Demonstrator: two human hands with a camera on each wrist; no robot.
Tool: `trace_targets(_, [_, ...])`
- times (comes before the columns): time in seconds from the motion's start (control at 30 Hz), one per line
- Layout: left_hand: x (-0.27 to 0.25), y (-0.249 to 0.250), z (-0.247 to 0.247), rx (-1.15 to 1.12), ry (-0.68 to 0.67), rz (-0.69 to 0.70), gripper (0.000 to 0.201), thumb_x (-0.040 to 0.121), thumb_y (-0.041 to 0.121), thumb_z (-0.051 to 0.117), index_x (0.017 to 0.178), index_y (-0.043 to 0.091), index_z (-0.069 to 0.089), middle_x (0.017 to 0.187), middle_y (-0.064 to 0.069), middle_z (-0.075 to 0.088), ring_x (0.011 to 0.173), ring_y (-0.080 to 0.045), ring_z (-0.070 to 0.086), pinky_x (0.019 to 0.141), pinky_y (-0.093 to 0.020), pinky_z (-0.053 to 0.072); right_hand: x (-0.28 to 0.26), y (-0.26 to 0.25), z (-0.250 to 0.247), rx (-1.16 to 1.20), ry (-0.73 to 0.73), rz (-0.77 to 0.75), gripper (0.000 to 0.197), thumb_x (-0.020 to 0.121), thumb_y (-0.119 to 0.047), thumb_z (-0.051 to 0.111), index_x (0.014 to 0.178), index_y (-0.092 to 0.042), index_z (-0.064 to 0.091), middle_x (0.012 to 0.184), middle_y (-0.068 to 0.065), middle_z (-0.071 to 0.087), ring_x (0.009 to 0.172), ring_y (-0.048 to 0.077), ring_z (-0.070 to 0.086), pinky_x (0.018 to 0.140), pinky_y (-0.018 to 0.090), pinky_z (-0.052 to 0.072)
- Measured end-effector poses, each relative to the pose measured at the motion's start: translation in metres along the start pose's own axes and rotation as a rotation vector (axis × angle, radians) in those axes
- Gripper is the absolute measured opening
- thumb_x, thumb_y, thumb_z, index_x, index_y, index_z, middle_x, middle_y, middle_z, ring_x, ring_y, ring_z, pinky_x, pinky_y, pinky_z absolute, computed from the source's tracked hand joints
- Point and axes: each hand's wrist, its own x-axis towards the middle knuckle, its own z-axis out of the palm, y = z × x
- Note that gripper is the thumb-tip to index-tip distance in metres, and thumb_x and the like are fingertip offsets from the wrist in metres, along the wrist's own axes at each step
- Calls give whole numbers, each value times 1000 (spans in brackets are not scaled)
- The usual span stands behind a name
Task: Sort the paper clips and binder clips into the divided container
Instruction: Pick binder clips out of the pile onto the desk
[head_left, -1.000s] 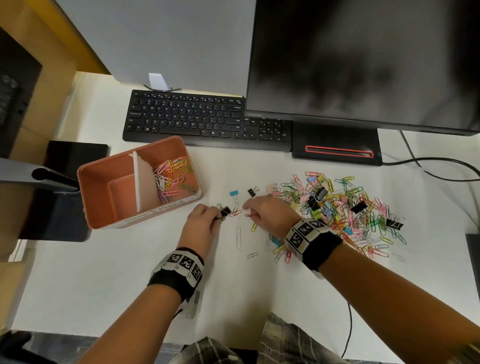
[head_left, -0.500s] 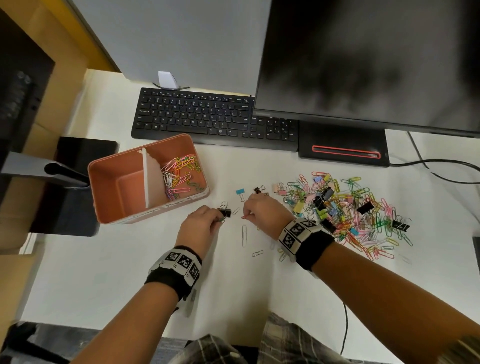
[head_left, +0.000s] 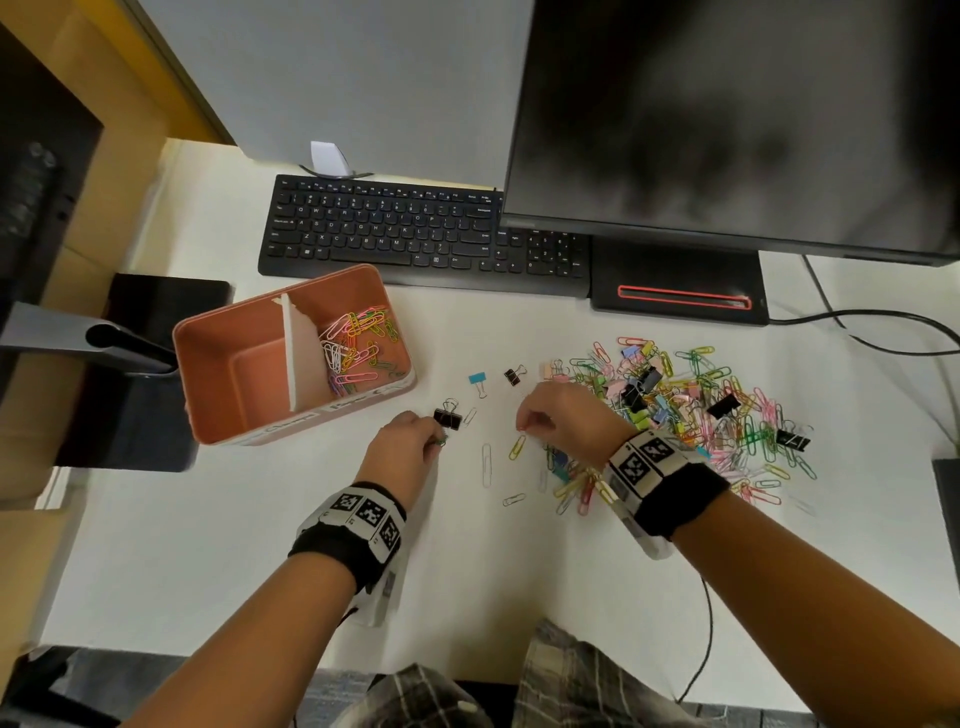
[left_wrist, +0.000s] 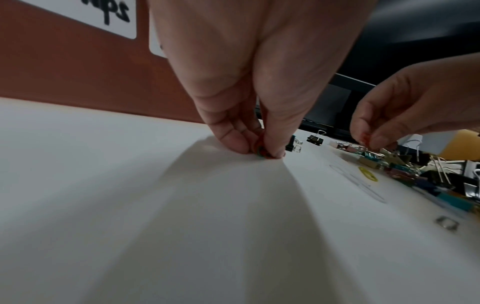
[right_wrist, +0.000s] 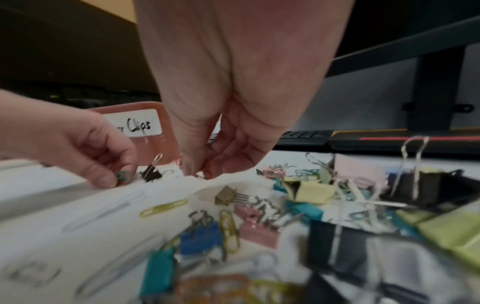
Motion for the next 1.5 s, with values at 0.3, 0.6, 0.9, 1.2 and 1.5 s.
trace_targets(0.3, [-22,18,11,-111,-45,123,12,85,9,59,96,10,62,88,-7,64,81,-21,59,78,-28,48,5,3,28,-285,-133,-114,20,87,-5,52,99,-12,66,109,8,62,98,26,58,88,34,47])
trace_targets(0.6, [-20,52,35,-152,-34,-152,15,84,14,58,99,14,58,91,-2,61,83,-18,57,74,-23,40,2,-1,29,-267,-152,-25,20,93,-12,48,106,-12,63,108,9,60,96,26,59,85,34,47])
trace_targets(0.9, [-17,4,10,-33,67,12,13,77,0,64,84,10,67,88,-6,60,80,-22,58,76,-33,50,28,-25,24,-137,-74,-164,16,89,-6,53,97,-2,67,123,10,51,98,27,58,85,34,46])
trace_targets(1.2, [-15,-7,0,129,-8,-30,12,82,4,58,90,9,65,88,-12,60,86,-29,53,72,-32,44,50,-36,31,-189,-114,-6,20,90,-7,47,103,-8,62,106,15,63,101,32,58,86,38,47])
trace_targets(1.5, [-17,-6,7,299,-56,2,28,73,-10,57,95,7,58,90,-12,60,80,-32,56,67,-37,50,32,-30,52,-238,-88,26,28,91,-2,40,109,-11,60,108,11,57,98,28,56,81,33,46])
